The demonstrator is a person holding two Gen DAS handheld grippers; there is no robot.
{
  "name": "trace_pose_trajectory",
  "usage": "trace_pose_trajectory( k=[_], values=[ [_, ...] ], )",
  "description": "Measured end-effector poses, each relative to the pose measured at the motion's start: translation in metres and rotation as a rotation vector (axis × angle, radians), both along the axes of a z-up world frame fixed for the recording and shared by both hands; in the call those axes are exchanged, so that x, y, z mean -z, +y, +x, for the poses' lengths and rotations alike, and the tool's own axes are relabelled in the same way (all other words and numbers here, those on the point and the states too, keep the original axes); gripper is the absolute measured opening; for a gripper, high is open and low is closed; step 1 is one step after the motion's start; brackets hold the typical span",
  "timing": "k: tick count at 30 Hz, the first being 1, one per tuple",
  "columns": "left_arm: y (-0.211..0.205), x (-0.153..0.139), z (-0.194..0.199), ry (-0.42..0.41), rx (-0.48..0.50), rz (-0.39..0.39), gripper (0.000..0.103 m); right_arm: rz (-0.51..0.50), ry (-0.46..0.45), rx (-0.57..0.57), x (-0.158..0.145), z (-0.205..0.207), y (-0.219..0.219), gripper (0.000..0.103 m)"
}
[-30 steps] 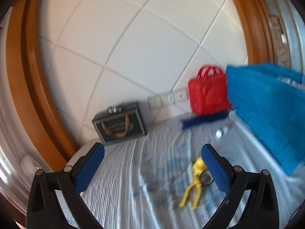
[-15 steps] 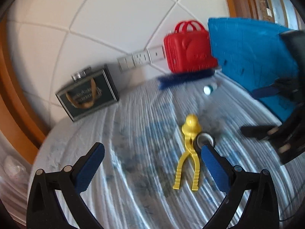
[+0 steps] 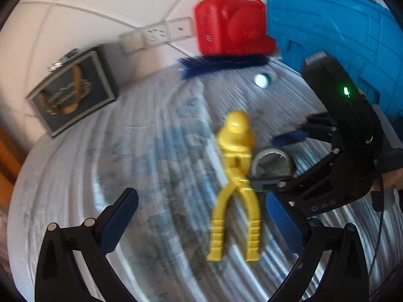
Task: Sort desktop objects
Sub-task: 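Grasp the black tape roll with the right tool while the left tool grasps the yellow toy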
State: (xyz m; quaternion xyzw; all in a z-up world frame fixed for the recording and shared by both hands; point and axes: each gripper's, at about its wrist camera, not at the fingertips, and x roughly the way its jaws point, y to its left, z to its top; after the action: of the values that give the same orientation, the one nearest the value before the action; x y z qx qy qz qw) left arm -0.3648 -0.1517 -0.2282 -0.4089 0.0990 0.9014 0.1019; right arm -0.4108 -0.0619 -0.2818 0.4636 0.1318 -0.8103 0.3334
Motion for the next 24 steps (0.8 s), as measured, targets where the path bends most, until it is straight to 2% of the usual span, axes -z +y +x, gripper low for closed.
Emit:
trace_pose_trajectory(
  k=[3, 4, 7, 10, 11, 14, 15, 18, 19, 24],
  values=[
    [0.009, 0.011, -0.006, -0.028, 0.051, -0.001, 0.103, 0.009, -0.003, 0.006, -0.002, -0.003, 0.005, 0.055],
    [0.010, 0.013, -0.008, -0.039, 0.061, 0.006, 0.103, 0.049, -0.008, 0.012, 0.000, -0.005, 0.006, 0.055],
    [0.014, 0.017, -0.012, -0.053, 0.106, 0.045, 0.103, 0.022, -0.074, 0.031, 0.001, -0.010, 0.022, 0.055],
    [0.025, 0.027, -0.024, -0.067, 0.141, 0.029, 0.102, 0.002, -0.084, 0.071, 0.002, -0.012, 0.038, 0.055],
    [0.026, 0.031, -0.028, -0.084, 0.147, 0.030, 0.098, -0.011, -0.086, 0.085, 0.002, -0.013, 0.045, 0.055],
    [0.028, 0.043, -0.037, -0.146, 0.166, 0.071, 0.068, -0.023, -0.076, 0.116, -0.003, -0.012, 0.058, 0.055],
    [0.028, 0.050, -0.039, -0.169, 0.163, 0.077, 0.063, -0.025, -0.072, 0.121, -0.005, -0.010, 0.060, 0.055],
    [0.025, 0.049, -0.037, -0.141, 0.154, 0.092, 0.049, -0.026, -0.060, 0.139, -0.011, -0.010, 0.065, 0.055],
    [0.024, 0.048, -0.037, -0.140, 0.153, 0.093, 0.041, -0.027, -0.056, 0.140, -0.014, -0.010, 0.065, 0.055],
    [0.020, 0.046, -0.028, -0.168, 0.155, 0.110, 0.040, -0.020, -0.043, 0.138, -0.019, -0.008, 0.065, 0.055]
  ],
)
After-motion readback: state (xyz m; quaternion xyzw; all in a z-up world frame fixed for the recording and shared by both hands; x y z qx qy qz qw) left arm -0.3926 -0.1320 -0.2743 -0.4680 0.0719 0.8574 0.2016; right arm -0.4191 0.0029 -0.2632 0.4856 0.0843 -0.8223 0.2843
